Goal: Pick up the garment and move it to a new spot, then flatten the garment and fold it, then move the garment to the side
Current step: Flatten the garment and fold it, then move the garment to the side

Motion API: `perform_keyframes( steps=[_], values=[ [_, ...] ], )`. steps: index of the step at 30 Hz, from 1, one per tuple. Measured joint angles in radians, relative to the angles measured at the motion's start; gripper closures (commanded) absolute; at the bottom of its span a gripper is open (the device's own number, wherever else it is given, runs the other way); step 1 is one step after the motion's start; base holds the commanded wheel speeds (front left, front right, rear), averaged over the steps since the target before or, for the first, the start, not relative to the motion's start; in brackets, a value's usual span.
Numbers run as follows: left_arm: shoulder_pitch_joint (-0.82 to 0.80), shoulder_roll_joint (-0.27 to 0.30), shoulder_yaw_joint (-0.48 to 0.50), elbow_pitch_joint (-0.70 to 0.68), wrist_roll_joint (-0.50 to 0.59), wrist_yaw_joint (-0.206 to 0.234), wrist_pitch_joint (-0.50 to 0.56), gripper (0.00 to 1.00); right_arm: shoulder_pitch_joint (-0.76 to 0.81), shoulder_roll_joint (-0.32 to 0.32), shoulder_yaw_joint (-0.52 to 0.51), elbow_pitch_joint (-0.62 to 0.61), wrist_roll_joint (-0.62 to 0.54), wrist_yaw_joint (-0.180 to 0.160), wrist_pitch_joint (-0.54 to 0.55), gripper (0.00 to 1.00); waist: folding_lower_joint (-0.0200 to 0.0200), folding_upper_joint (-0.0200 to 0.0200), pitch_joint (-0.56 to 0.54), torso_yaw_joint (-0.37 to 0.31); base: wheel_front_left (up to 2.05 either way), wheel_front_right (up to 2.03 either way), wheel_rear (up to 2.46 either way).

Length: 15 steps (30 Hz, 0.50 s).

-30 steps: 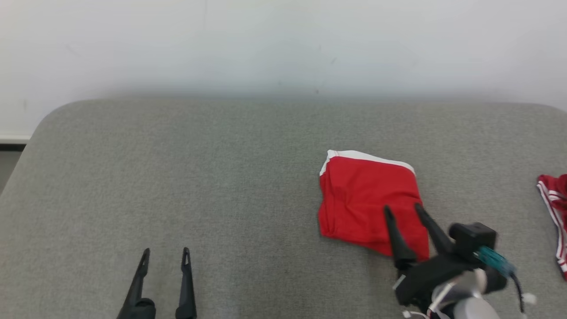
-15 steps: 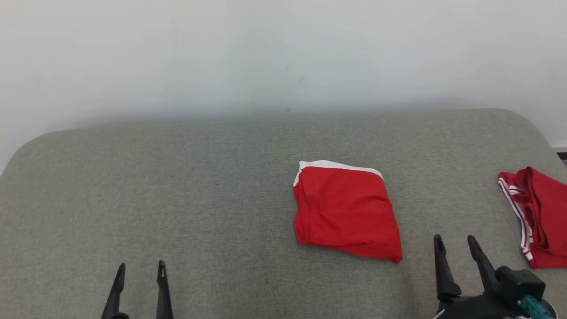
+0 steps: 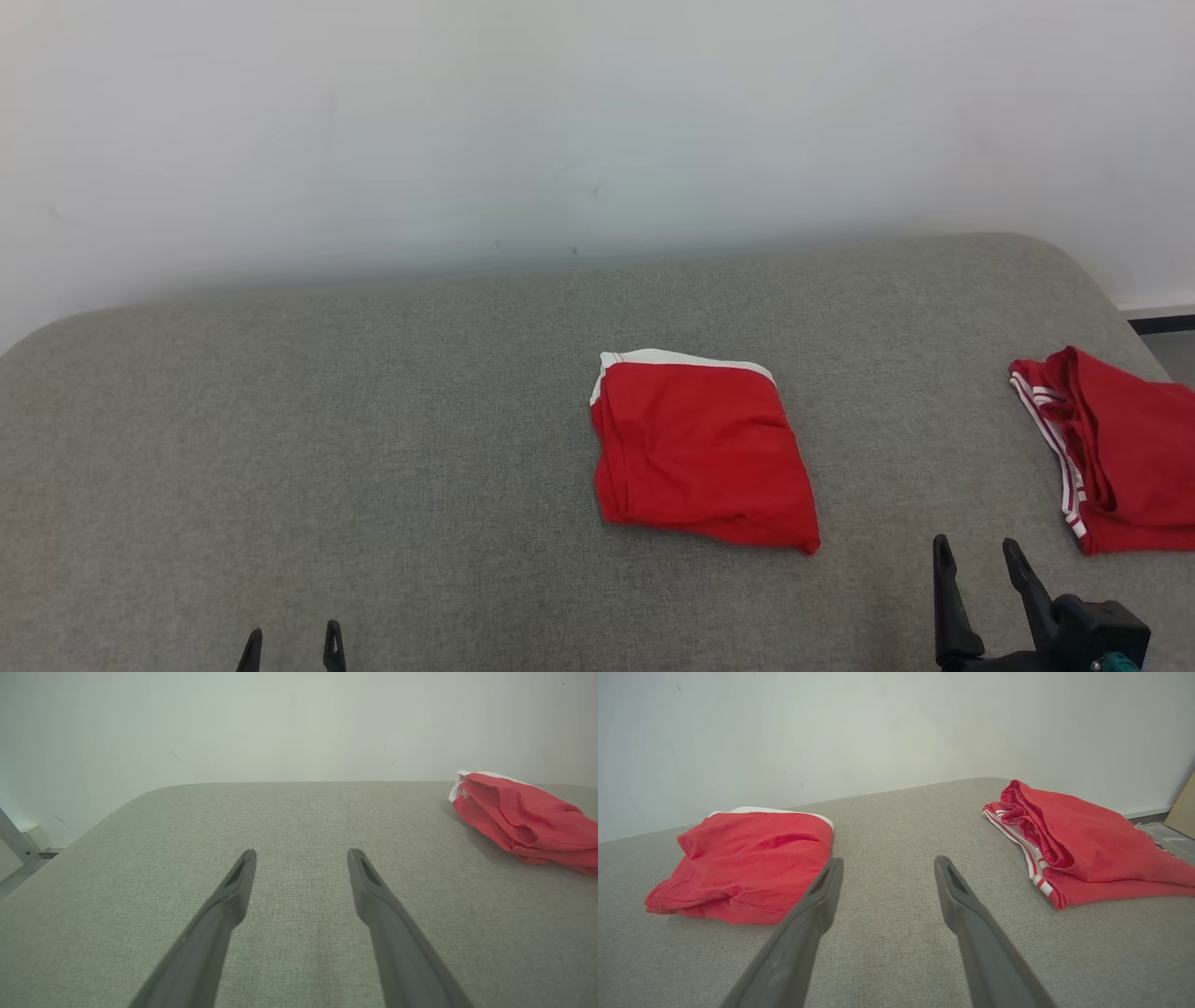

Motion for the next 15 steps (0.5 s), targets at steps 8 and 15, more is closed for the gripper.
perform_keyframes(
  steps=[8,15],
  values=[
    [-0.016,0.001,0.014,0.033,0.011,-0.009,0.000,0.00,-0.006,0.000,-0.003,-0.011,-0.002,0.000,0.009,0.00,0.0000,0.0000,0.004,-0.012,0.00,0.00,0.00],
    [-0.022,-0.002,0.016,0.036,0.015,-0.014,0.000,0.00,-0.007,0.000,-0.004,-0.014,-0.002,0.000,0.018,0.00,0.0000,0.0000,0.007,-0.015,0.00,0.00,0.00]
  ],
)
